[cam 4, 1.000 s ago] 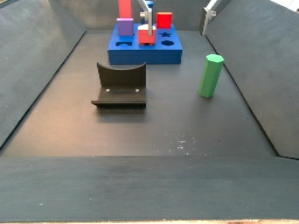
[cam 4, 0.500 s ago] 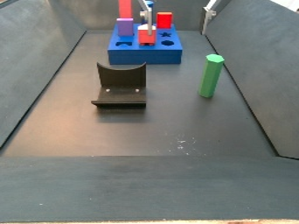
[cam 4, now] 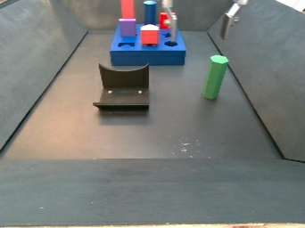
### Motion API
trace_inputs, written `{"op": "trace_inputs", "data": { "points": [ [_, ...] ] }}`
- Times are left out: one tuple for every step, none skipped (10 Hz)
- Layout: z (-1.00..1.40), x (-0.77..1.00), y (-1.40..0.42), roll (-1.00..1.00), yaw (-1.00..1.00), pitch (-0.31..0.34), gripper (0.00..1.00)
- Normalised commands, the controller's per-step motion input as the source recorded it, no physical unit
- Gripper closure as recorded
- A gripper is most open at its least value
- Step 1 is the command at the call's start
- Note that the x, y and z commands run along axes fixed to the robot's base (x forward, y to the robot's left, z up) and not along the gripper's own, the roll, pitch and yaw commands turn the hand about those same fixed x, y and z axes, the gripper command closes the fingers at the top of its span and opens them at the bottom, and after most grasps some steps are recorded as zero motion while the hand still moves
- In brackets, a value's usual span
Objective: Pick up the hexagon object. Move up. Move to above the board. Insert the hexagon object.
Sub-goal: Pick up the hexagon object.
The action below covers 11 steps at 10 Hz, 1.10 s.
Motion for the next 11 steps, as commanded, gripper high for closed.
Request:
{"op": "trace_inputs", "data": {
  "points": [
    [-0.37, -0.57, -0.39, 0.00, 0.12, -0.154, 0.00],
    [-0.39, -0.39, -0.29, 0.00, 0.11, -0.114, 0.00],
    [-0.35, -0.25, -0.16, 0.00, 0.10, -0.083, 0.00],
    [-0.33, -0.12, -0.07, -0.02, 0.07, -0.041, 0.00],
    [-0.30, -0.06, -0.02, -0.03, 0.04, -0.036, 0.00],
    [-0.36, -0.04, -0.08, -0.07, 0.04, -0.047, 0.00],
    [-0.44, -0.11, -0.17, -0.08, 0.06, -0.096, 0.00],
    [-0.43, -0.25, -0.19, -0.04, 0.09, -0.106, 0.00],
    [-0.39, -0.26, -0.11, -0.04, 0.07, -0.086, 0.00],
    [-0.39, -0.13, -0.02, -0.05, 0.02, -0.070, 0.00],
    [-0.47, -0.12, -0.03, 0.00, 0.00, -0.047, 0.00]
  ]
}}
